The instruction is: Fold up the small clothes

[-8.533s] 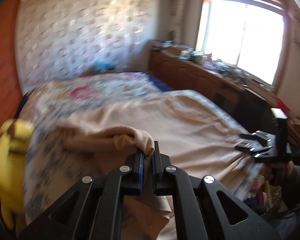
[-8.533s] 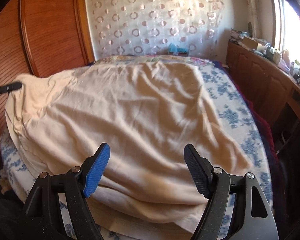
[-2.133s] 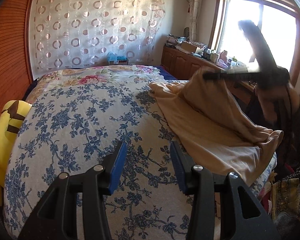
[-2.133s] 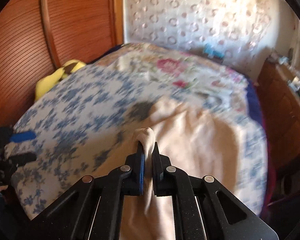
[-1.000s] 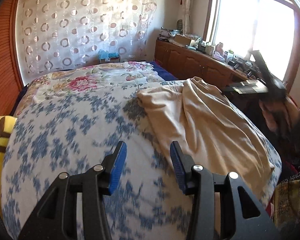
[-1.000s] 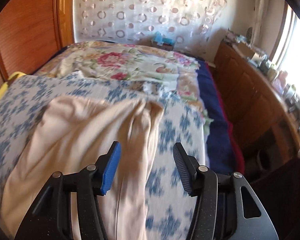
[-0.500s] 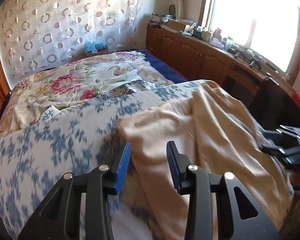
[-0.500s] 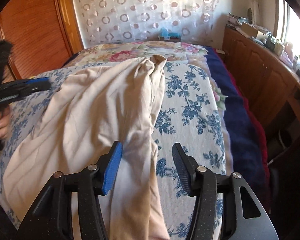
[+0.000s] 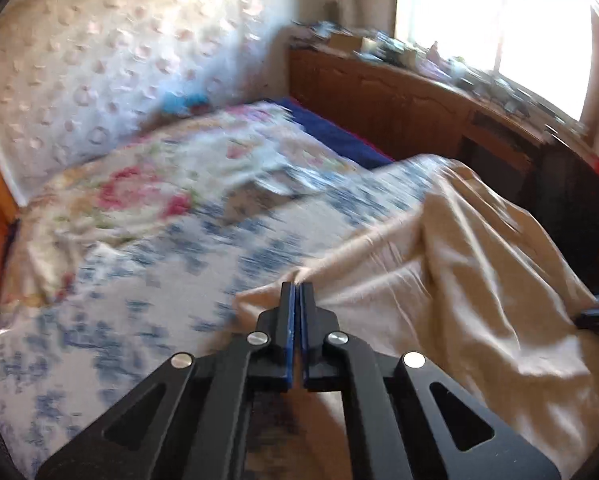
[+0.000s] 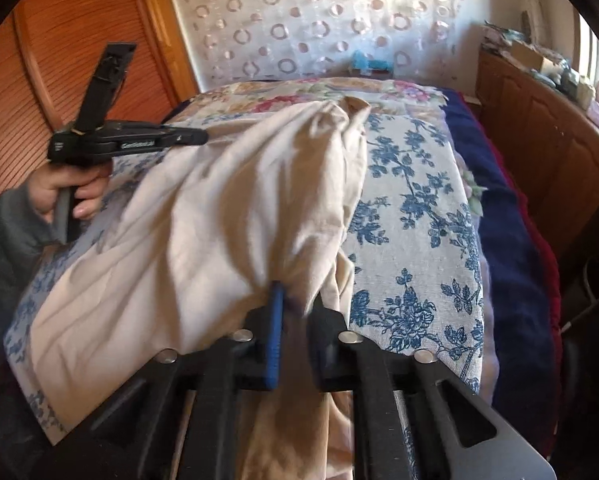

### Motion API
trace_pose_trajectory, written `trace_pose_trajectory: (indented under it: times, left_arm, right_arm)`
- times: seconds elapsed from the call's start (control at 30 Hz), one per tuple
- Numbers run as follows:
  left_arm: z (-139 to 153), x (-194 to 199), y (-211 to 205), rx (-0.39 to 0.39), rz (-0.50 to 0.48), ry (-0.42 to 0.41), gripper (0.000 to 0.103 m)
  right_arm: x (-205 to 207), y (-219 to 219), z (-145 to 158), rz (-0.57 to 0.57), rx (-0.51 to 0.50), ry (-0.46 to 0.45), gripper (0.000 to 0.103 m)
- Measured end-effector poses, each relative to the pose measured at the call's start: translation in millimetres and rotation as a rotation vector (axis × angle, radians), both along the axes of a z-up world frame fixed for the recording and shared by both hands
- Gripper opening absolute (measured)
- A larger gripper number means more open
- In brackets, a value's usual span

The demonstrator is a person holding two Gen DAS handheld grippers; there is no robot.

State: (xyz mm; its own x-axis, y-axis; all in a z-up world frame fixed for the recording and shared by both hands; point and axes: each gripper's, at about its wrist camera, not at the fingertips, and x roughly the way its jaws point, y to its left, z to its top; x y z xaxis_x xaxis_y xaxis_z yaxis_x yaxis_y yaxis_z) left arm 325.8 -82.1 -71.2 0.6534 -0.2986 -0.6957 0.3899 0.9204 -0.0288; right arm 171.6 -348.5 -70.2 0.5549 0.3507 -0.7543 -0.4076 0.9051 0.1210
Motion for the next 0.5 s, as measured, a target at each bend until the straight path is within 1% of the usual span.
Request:
trace_pose_trajectory:
  times: [0.03, 0.1, 0.13, 0.17, 0.2, 0.23, 0.27, 0.33, 0.4, 0.43, 0.47, 0.5]
  left_arm:
    - [2.3, 2.7, 7.9, -0.006, 0.031, -0.006, 0.000]
    - [3.0, 5.6, 18.0, -0.019, 0.040, 0.006, 0.000]
    - [2.7, 5.8, 20.5, -0.024, 0.043, 0.007, 0.000]
    - [2.6, 4.9, 21.7, -0.031, 0.036, 0.014, 0.000]
    - [3.3, 3.4, 21.3, -0.032, 0.029, 0.024, 0.002]
    - [4.0, 1.5, 21.2, -0.023, 0.032, 0.026, 0.007]
    - [6.5, -3.5, 20.5, -0.012, 0.037, 0.016, 0.010]
    - [14.0, -21.4, 18.9, -0.021, -0.009, 0.001, 0.022]
    - [19.3, -42.0, 16.6, -0.012, -0.050, -0.008, 0.028]
    - [21.5, -56.2, 14.4, 0.003, -0.062, -0.010, 0.030]
    - [23.0, -66.0, 13.3, 0.011, -0.071, -0.008, 0.031]
    - [23.1, -80.4, 12.1, 0.010, -0.085, -0.003, 0.033]
  right_arm:
    - [-3.9, -0.9, 4.2, -0.005, -0.005, -0.012, 0.005]
    - [-13.7, -5.9, 10.8, -0.030, -0.010, -0.021, 0.005]
    - [-23.4, -13.6, 17.0, -0.050, 0.012, -0.014, 0.005]
    - [-23.4, -13.6, 17.0, -0.050, 0.012, -0.014, 0.005]
    - [-26.6, -15.6, 17.7, -0.054, 0.022, -0.007, 0.005]
    - [-29.0, -16.0, 17.7, -0.061, 0.019, -0.005, 0.006]
    - [-30.4, -15.2, 17.4, -0.069, 0.008, -0.007, 0.007]
    - [-32.4, -13.7, 18.4, -0.087, -0.016, -0.015, 0.020]
    - [-39.6, -14.1, 24.4, -0.092, -0.008, -0.033, 0.028]
    - [-43.2, -14.3, 27.1, -0.089, -0.002, -0.042, 0.035]
    - [-47.4, -14.6, 30.2, -0.089, 0.001, -0.050, 0.040]
    - [-53.2, -15.1, 32.8, -0.089, 0.001, -0.058, 0.049]
